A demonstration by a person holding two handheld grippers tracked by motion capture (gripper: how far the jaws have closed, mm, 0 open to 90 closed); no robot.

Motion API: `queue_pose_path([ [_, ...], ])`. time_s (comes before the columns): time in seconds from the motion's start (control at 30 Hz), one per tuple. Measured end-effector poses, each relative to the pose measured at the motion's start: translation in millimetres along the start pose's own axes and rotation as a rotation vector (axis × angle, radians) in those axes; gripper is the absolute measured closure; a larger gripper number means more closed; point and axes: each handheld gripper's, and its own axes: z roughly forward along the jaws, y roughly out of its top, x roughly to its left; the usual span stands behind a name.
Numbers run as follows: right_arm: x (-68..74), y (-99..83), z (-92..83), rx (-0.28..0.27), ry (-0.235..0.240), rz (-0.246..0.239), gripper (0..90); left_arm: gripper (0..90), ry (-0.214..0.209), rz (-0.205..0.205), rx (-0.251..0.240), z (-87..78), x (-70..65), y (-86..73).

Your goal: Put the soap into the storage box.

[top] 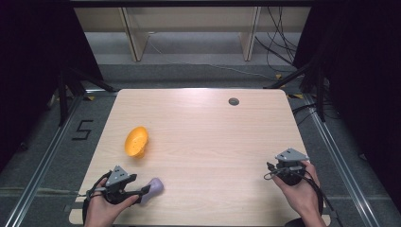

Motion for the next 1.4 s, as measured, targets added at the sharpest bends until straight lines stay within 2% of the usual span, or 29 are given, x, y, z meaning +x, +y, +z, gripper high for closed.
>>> queue_pose_path([
  [0.03, 0.6, -0.5, 0.5, 0.001, -0.002, 0.023, 55.6, 29.4, 0.005, 0.011, 0.006, -1.3, 0.7, 2.9],
  [0.07, -1.7, -0.6, 1.0, 0.001, 0.006, 0.006, 55.5, 29.4, 0.008, 0.014, 0.015, -2.4, 1.0, 5.5],
  [0.1, -1.2, -0.7, 0.4, 0.010, 0.003, 0.022, 55.5, 29.3, 0.008, 0.041, 0.063, -6.1, 3.4, 10.0],
  [0.17, -2.4, -1.5, 1.6, -0.003, -0.002, 0.006, 55.4, 28.3, 0.006, 0.026, 0.083, -7.3, 3.6, 13.6],
  [0.2, -1.4, -0.7, 0.7, 0.014, 0.003, 0.017, 55.2, 28.2, 0.005, 0.034, 0.157, -10.9, 5.1, 22.4],
  [0.27, -0.7, -0.4, 0.6, 0.016, 0.002, 0.022, 55.1, 28.8, 0.004, 0.026, 0.178, -10.0, 5.0, 26.7],
  [0.3, -1.0, -0.7, 2.4, 0.003, -0.004, -0.023, 54.8, 29.5, -0.004, 0.006, 0.227, -8.8, 3.5, 32.4],
  [0.33, -0.4, -0.6, 2.9, -0.001, -0.002, -0.019, 54.8, 29.9, -0.020, 0.025, 0.281, -8.6, 5.5, 36.8],
  [0.37, 0.7, 0.3, 1.8, 0.011, 0.003, -0.003, 54.7, 29.9, -0.026, -0.004, 0.316, -7.2, 4.3, 39.2],
  [0.4, 0.7, 0.3, 1.8, 0.011, 0.003, -0.003, 54.7, 30.0, -0.026, -0.004, 0.316, -7.2, 4.3, 39.2],
  [0.43, 1.2, 0.4, 2.1, 0.015, 0.004, -0.003, 54.6, 30.5, -0.046, 0.025, 0.405, -6.7, 4.1, 48.1],
  [0.5, 0.7, 0.0, 2.6, 0.019, 0.009, -0.005, 54.4, 31.5, -0.035, 0.036, 0.414, -5.1, 3.0, 51.2],
  [0.53, 0.3, -0.4, 3.3, 0.019, 0.015, -0.001, 54.2, 32.2, -0.023, 0.052, 0.426, -3.8, 2.7, 54.6],
  [0.57, 0.3, -0.7, 3.0, 0.029, 0.012, 0.014, 53.9, 33.7, 0.010, 0.098, 0.463, -0.3, 0.3, 59.5],
  [0.6, 0.3, -0.7, 3.0, 0.029, 0.012, 0.014, 53.9, 33.9, 0.010, 0.098, 0.463, -0.3, 0.3, 59.5],
  [0.63, -0.8, -1.4, 3.5, 0.019, 0.005, -0.002, 53.9, 33.9, -0.005, 0.118, 0.501, 5.2, -4.4, 62.8],
  [0.67, -0.1, -0.8, 2.8, 0.026, 0.017, 0.020, 53.9, 33.9, -0.035, 0.127, 0.516, 7.9, -6.0, 64.0],
  [0.7, 0.0, -0.8, 2.7, 0.029, 0.013, 0.017, 53.9, 33.9, -0.053, 0.136, 0.537, 9.9, -8.1, 66.2],
  [0.73, -0.5, -1.4, 3.8, 0.019, 0.006, -0.002, 53.9, 34.2, -0.060, 0.165, 0.558, 11.5, -9.2, 68.6],
  [0.77, 0.5, -0.7, 2.8, 0.029, 0.013, 0.013, 53.8, 35.3, -0.062, 0.189, 0.594, 13.3, -10.7, 71.3],
  [0.83, 0.5, -0.5, 3.4, 0.024, 0.018, 0.002, 53.7, 36.6, -0.062, 0.206, 0.636, 18.9, -13.6, 74.1],
  [0.87, -0.2, -1.1, 4.6, 0.010, 0.007, -0.023, 53.7, 37.0, -0.061, 0.219, 0.661, 22.2, -15.0, 75.4],
  [0.93, 1.9, -1.1, 2.6, 0.029, -0.011, 0.002, 53.7, 37.3, -0.062, 0.250, 0.704, 29.3, -16.9, 77.5],
  [0.97, 1.9, -1.1, 2.6, 0.029, -0.011, 0.002, 53.7, 37.3, -0.062, 0.250, 0.704, 29.3, -16.9, 77.5],
  [1.03, 2.0, -1.1, 2.5, 0.030, -0.011, 0.001, 53.6, 37.2, -0.059, 0.293, 0.755, 38.6, -19.9, 81.4],
  [1.2, 3.6, -0.5, 2.3, 0.042, -0.001, 0.025, 53.5, 37.2, -0.072, 0.315, 0.804, 51.2, -19.6, 85.6],
  [1.23, 2.5, -1.1, 3.0, 0.035, -0.004, 0.001, 53.4, 37.2, -0.072, 0.315, 0.804, 51.2, -19.6, 85.6],
  [1.27, 2.9, -0.7, 2.7, 0.036, -0.002, 0.009, 53.5, 37.0, -0.075, 0.314, 0.835, 55.7, -19.7, 85.5],
  [1.4, 2.9, -1.0, 3.6, 0.026, -0.003, 0.001, 53.4, 36.5, -0.080, 0.307, 0.857, 61.5, -20.8, 84.1],
])
